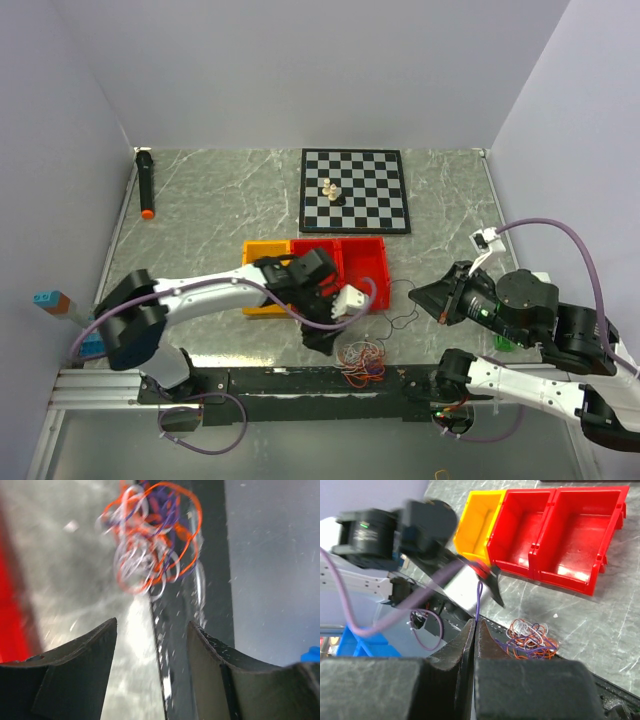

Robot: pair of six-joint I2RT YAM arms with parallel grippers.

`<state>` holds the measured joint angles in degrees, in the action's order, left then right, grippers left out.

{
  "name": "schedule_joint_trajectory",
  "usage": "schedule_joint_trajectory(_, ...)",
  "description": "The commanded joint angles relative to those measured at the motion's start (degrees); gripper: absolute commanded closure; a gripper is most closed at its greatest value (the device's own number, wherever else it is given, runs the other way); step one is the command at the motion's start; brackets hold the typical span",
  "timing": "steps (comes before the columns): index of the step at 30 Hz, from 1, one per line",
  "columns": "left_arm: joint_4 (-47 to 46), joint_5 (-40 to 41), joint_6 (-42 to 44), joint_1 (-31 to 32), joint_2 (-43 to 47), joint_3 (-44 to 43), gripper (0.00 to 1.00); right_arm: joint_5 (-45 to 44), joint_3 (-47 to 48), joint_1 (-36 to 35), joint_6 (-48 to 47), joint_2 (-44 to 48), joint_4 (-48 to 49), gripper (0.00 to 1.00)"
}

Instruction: Untangle the cables

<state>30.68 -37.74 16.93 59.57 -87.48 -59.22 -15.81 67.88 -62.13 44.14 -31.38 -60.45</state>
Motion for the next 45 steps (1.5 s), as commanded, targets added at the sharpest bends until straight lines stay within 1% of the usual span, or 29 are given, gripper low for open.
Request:
schedule_joint_trajectory(1, -5.36, -3.84, -3.04, 2.83, -4.88, -4.49, 0.37, -0.18, -0.03, -0.54, 0.51, 1.58, 2.00, 1.00)
schedule_joint_trajectory(4, -6.85, -2.61, -2.52, 3.71, -7.70, -5.99, 0.36, -0.18, -0.11, -0.54, 0.77, 2.54, 1.65, 1.00)
schedule_joint_trajectory(7, -7.91, -3.13, -2.69, 3.80, -10.33, -7.57, 0.35, 0.08, -0.81, -0.54, 1.12, 3.60, 1.30, 1.00)
schedule_joint_trajectory(8, -8.09, -3.39, -2.78, 3.80, -11.30, -8.18, 0.30, 0.08, -1.08, -0.45, 1.12, 3.86, 1.21, 1.00)
schedule_joint_trajectory(9, -8.35, -3.74, -2.78, 3.89, -12.18, -8.63, 0.29, -0.01, -1.08, -0.45, 1.21, 4.13, 0.95, 1.00)
schedule_joint_trajectory(11, -8.35, -4.27, -2.60, 4.15, -13.85, -9.59, 0.29, -0.18, -1.17, -0.54, 1.30, 4.74, 0.59, 1.00)
schedule_joint_trajectory(16, -8.00, -5.77, -2.08, 5.11, -17.10, -10.21, 0.35, -0.71, -0.82, -0.45, 1.03, 5.53, -0.20, 1.00)
schedule_joint_trajectory(18, -7.30, -6.56, -1.38, 5.55, -18.16, -10.04, 0.40, -0.88, -0.73, -0.45, 0.95, 5.97, -0.46, 1.00)
schedule_joint_trajectory(20, -6.77, -6.82, -0.85, 5.82, -18.95, -9.77, 0.51, -1.15, -0.73, -0.45, 1.03, 6.33, -0.73, 1.00)
schedule_joint_trajectory(22, -6.51, -6.48, -0.06, 5.82, -19.22, -9.42, 0.68, -1.24, -0.73, -0.36, 1.04, 6.59, -0.90, 1.00)
schedule_joint_trajectory(23, -6.42, -5.95, 0.21, 5.82, -19.04, -9.07, 0.74, -1.24, -0.64, -0.45, 0.95, 6.59, -0.90, 1.00)
schedule_joint_trajectory(25, -4.58, -5.07, 1.78, 5.82, -18.08, -8.98, 0.90, -1.32, -0.03, -0.45, 0.95, 6.24, -1.08, 1.00)
schedule_joint_trajectory(27, -1.86, -3.32, 3.54, 5.73, -16.33, -8.63, 0.99, -1.59, 1.11, -0.45, 0.34, 5.71, -1.34, 1.00)
schedule_joint_trajectory(31, 5.17, 0.55, 7.93, 5.03, -9.83, -6.70, 0.99, -3.17, 4.71, -0.45, -1.07, 4.48, -2.66, 1.00)
schedule_joint_trajectory(36, 12.46, 6.79, 11.98, 2.40, 2.29, 0.85, 0.99, -5.71, 9.20, -0.54, -3.18, 3.60, -4.33, 1.00)
schedule_joint_trajectory(41, 18.62, 17.33, 14.62, 0.02, 14.95, 7.88, 0.99, -8.44, 12.80, -0.45, -5.46, 1.85, -4.77, 1.00)
schedule_joint_trajectory(45, 22.84, 20.76, 16.29, -5.77, 20.59, 11.22, 0.99, -10.37, 18.24, -0.45, -7.66, -0.79, -5.38, 1.00)
